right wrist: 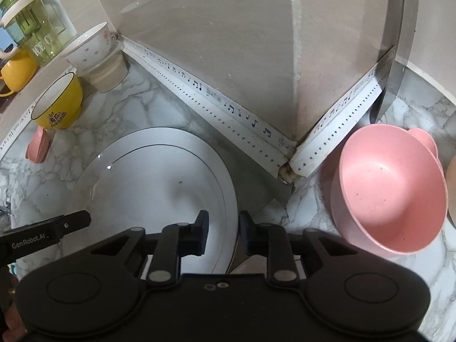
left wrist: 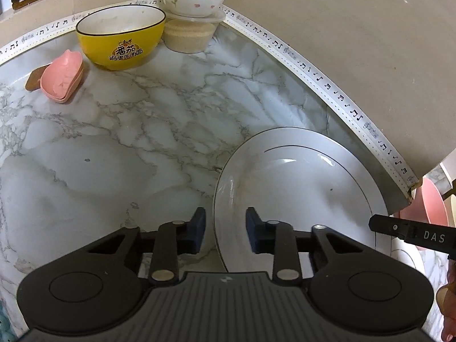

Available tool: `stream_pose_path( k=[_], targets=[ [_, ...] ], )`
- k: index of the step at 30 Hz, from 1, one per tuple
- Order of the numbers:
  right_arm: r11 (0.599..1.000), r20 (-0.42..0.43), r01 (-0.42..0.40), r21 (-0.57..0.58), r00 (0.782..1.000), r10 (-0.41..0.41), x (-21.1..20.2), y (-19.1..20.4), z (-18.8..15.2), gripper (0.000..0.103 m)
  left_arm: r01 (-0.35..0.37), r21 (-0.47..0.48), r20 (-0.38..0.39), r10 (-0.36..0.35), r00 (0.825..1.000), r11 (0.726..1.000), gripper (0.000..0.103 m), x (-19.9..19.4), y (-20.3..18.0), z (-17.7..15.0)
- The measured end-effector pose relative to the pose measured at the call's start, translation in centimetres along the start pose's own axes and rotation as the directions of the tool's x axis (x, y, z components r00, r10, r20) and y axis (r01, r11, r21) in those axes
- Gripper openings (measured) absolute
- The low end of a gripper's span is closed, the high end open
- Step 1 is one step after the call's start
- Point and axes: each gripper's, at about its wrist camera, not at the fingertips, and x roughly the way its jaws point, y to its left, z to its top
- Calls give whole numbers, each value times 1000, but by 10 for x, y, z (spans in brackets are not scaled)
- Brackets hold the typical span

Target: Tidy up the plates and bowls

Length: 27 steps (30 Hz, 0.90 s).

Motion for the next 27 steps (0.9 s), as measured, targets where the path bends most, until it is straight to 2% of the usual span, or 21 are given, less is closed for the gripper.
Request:
stream_pose_path(
  k=[2,9,15,27],
  targets=[
    [1000,5,10,-3,1000,-10,0,0,-1,19,5,8,-5,-5,1000,1000,20,-1,0,-1],
    [999,8,42,-2,999,-42,-1,1,-2,11,-6,41,2,6,1000,999,18,-6,-1,-2],
    [999,-3,36,-19,999,-36,-5,7,-10,10,-8,42,-3,8,1000,999,18,-15,5,-8],
    [997,-39,6,-76,999,-9,-23,32,-45,9,-30,31,-21,31,999,999,18,-47,31,-43]
  ],
)
